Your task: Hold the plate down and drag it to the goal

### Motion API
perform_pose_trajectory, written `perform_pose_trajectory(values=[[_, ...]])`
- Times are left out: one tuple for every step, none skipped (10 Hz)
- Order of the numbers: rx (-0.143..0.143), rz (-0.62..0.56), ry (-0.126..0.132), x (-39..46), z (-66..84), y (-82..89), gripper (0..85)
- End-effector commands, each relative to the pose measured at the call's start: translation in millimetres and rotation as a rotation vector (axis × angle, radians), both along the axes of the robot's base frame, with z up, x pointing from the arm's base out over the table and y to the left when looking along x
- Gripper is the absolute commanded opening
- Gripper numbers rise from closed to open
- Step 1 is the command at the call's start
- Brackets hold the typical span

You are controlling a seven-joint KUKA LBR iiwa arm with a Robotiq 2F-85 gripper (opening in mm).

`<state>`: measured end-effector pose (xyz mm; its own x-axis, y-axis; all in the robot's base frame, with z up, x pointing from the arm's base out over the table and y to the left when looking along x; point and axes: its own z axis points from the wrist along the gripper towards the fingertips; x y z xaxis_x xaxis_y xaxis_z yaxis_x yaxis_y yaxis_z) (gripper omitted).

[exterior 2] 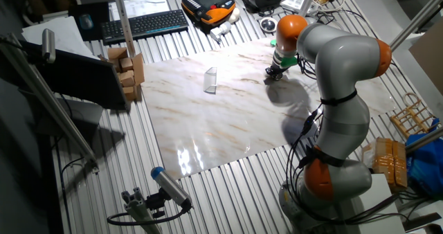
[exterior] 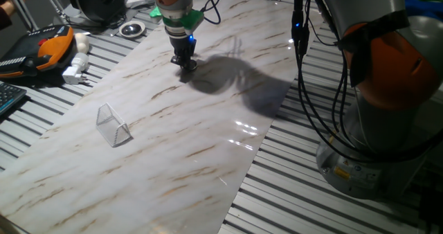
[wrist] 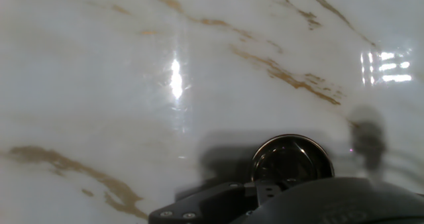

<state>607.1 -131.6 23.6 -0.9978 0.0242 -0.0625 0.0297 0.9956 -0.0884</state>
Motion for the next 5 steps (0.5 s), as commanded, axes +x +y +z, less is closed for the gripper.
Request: perform_pose_trajectory(values=[[0.002,-0.001,0.001,-0.2,0.0,0.3,0.0],[0.002,-0.001,0.001,-0.3,0.2,0.9,0.0],[0.002,-0.001,0.001,-0.6,0.2,1.8,0.0],[0.002,-0.001,0.001,-0.9,0.6,2.4,0.0],[0.002,-0.002,0.001,-1.3,0.8,3.5,0.0]])
